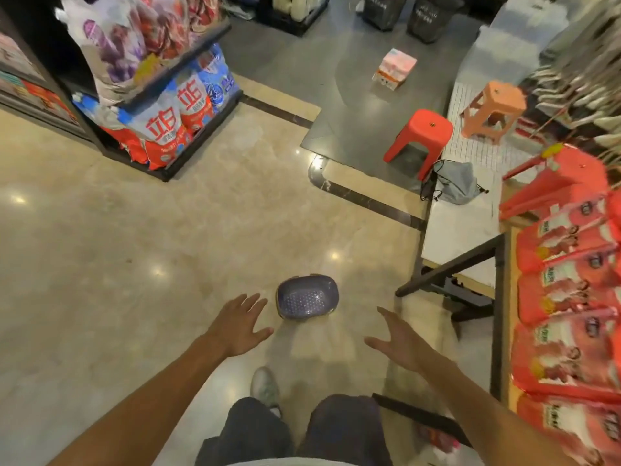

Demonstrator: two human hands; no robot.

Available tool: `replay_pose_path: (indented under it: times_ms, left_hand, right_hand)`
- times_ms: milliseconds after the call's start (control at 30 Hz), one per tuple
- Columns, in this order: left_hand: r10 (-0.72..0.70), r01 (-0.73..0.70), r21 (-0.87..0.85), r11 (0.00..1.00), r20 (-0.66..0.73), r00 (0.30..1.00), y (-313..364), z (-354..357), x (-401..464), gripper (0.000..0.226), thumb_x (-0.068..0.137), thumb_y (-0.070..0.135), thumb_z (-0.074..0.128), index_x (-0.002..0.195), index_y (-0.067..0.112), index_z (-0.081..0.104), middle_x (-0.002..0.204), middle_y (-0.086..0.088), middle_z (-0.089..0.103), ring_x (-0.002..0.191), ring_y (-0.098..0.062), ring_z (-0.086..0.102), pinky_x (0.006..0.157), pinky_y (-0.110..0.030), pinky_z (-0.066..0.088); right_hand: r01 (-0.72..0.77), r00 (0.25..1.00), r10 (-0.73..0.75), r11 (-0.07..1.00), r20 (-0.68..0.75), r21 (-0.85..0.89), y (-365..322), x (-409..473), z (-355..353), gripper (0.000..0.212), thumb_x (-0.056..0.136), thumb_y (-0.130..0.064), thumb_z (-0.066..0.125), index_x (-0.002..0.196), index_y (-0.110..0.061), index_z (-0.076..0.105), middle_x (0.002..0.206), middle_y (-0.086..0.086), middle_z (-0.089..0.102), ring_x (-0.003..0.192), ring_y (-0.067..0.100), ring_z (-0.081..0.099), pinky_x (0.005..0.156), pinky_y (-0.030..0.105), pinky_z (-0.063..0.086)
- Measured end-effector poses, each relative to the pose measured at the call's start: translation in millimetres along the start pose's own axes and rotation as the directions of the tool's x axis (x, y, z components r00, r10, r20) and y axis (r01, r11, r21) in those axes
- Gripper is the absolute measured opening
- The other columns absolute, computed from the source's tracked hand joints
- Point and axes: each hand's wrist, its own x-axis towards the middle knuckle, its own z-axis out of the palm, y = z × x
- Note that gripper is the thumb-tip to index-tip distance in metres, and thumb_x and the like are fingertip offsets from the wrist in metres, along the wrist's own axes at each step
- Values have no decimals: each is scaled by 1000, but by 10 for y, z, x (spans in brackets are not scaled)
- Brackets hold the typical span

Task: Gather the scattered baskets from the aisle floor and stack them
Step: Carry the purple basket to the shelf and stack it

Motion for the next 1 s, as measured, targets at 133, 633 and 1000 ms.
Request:
replay_pose_path:
  times_ms: [133, 633, 1000]
  left_hand:
    - [-33, 32, 9, 999, 85, 996, -167, 23, 503, 80, 101, 66, 33, 164, 22, 9, 171, -2, 3, 157, -25, 5, 126, -39, 7]
    - [-200, 226, -180, 957, 152, 968, -484, 2016, 2931, 87, 97, 65, 45, 163, 19, 13, 171, -4, 6, 157, -24, 10, 127, -37, 12]
    - [-324, 405, -616, 675, 246, 914, -874, 3892, 4660, 120, 77, 27, 89, 162, 24, 4, 169, 0, 16, 152, -23, 26, 117, -35, 31]
  right_hand:
    - [-80, 996, 81, 996, 28, -27, 38, 483, -12, 91, 89, -59, 66, 160, -28, 19, 166, -3, 25, 150, 21, 31, 118, 39, 31]
    - [-96, 966, 109, 993, 233, -68, 1027, 3517, 1193, 94, 90, -54, 68, 160, -31, 10, 167, -5, 18, 151, 17, 24, 118, 40, 30]
    - [-218, 950, 195, 974, 245, 69, 2003, 5819, 2487, 133, 71, -17, 93, 161, -27, -4, 164, 0, 28, 143, 27, 43, 102, 40, 48]
